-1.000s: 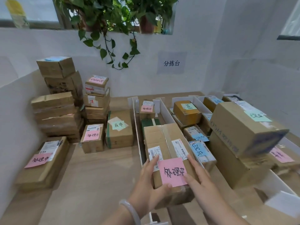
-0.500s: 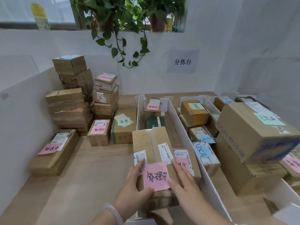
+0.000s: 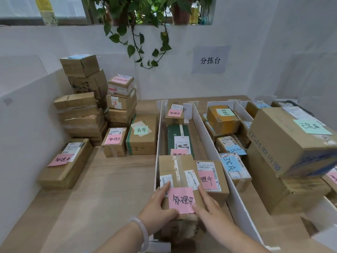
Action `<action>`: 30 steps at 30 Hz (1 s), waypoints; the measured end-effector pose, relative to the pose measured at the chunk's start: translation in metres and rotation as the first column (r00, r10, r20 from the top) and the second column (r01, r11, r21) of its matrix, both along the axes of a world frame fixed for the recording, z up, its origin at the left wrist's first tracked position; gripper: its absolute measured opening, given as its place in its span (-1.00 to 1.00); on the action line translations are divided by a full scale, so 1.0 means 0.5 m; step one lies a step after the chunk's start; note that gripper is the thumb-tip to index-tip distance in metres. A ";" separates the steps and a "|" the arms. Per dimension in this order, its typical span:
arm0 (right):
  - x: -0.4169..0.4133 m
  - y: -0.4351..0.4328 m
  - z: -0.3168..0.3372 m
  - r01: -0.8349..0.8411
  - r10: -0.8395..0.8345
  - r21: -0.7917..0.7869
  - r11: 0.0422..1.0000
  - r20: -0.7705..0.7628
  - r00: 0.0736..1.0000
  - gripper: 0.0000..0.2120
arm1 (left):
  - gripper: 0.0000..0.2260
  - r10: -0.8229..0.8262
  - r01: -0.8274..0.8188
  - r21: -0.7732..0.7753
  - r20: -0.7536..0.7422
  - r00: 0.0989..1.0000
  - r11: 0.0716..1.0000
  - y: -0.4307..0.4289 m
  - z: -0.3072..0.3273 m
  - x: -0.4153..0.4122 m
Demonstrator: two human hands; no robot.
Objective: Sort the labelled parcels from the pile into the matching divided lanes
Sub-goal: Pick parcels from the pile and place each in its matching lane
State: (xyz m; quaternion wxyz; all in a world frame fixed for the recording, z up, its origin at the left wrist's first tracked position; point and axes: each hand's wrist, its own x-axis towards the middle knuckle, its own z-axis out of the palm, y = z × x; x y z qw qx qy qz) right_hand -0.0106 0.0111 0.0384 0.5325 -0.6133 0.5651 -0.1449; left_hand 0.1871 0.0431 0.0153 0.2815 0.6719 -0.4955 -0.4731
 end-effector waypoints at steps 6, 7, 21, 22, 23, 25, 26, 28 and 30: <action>-0.003 -0.033 -0.030 -0.058 0.059 0.009 0.998 -0.107 0.993 -0.30 | -0.13 -0.072 0.067 0.053 0.086 0.994 0.996 -0.051 -0.014 0.005; -0.004 -0.038 -0.033 -0.065 0.064 0.001 0.998 -0.112 0.992 -0.29 | -0.11 -0.087 0.081 0.061 0.121 0.989 0.995 -0.059 -0.015 0.006; 0.021 -0.074 -0.039 -0.112 0.052 -0.169 0.979 -0.325 0.944 -0.35 | -0.19 -0.174 0.174 0.030 0.329 0.928 0.984 -0.078 -0.029 0.042; 0.034 -0.076 -0.034 -0.101 0.019 -0.215 0.971 -0.356 0.934 -0.36 | -0.21 -0.145 0.154 -0.003 0.329 0.933 0.988 -0.072 -0.028 0.056; 0.053 -0.078 -0.027 -0.098 -0.008 -0.262 0.960 -0.377 0.926 -0.37 | -0.24 -0.108 0.126 -0.034 0.331 0.938 0.992 -0.064 -0.026 0.073; 0.107 -0.080 -0.010 -0.132 -0.014 -0.340 0.931 -0.395 0.918 -0.38 | -0.29 -0.036 0.073 -0.090 0.355 0.934 0.993 -0.047 -0.024 0.119; 0.140 -0.080 -0.001 -0.163 0.004 -0.372 0.914 -0.393 0.919 -0.38 | -0.31 -0.002 0.048 -0.114 0.377 0.926 0.992 -0.038 -0.022 0.147; 0.209 -0.073 0.019 -0.226 0.061 -0.411 0.883 -0.378 0.924 -0.39 | -0.34 0.066 -0.008 -0.139 0.418 0.906 0.990 -0.022 -0.020 0.213; 0.276 -0.064 0.029 -0.290 0.141 -0.425 0.858 -0.348 0.927 -0.40 | -0.35 0.128 -0.062 -0.160 0.444 0.887 0.985 -0.008 -0.019 0.287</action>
